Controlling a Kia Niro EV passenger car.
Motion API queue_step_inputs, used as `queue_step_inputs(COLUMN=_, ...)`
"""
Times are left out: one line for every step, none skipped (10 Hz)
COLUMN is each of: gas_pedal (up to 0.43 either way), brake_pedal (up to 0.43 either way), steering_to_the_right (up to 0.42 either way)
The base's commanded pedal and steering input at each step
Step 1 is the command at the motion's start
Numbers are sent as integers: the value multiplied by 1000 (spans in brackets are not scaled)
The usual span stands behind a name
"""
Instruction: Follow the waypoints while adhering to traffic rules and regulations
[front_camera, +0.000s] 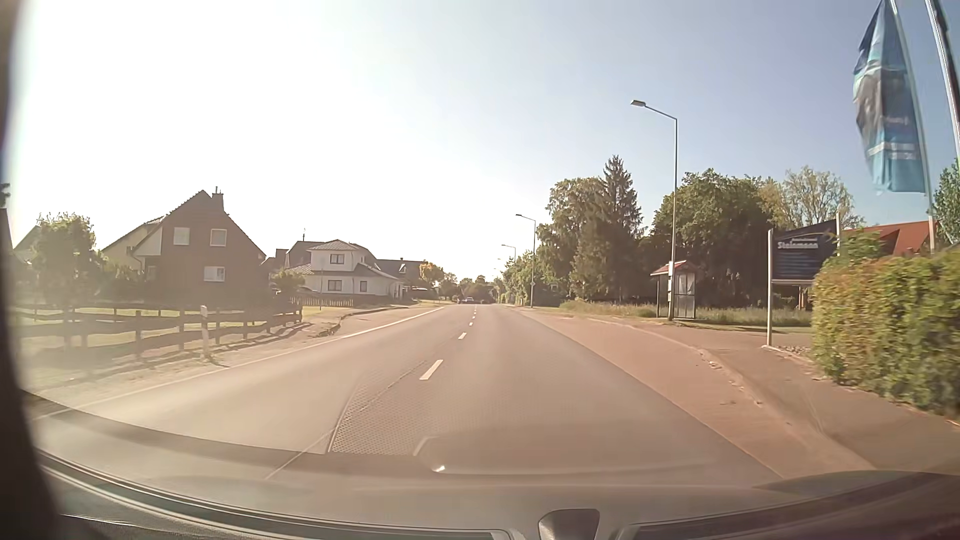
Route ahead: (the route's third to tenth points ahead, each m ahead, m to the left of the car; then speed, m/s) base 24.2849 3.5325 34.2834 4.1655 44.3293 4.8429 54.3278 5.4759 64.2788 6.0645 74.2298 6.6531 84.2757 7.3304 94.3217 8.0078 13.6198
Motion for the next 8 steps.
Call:
queue_step_inputs(gas_pedal=98, brake_pedal=6, steering_to_the_right=-8)
queue_step_inputs(gas_pedal=87, brake_pedal=6, steering_to_the_right=-8)
queue_step_inputs(gas_pedal=87, brake_pedal=6, steering_to_the_right=-6)
queue_step_inputs(gas_pedal=87, brake_pedal=6, steering_to_the_right=-5)
queue_step_inputs(gas_pedal=87, brake_pedal=6, steering_to_the_right=-5)
queue_step_inputs(gas_pedal=87, brake_pedal=6, steering_to_the_right=-5)
queue_step_inputs(gas_pedal=87, brake_pedal=6, steering_to_the_right=-5)
queue_step_inputs(gas_pedal=87, brake_pedal=6, steering_to_the_right=-4)
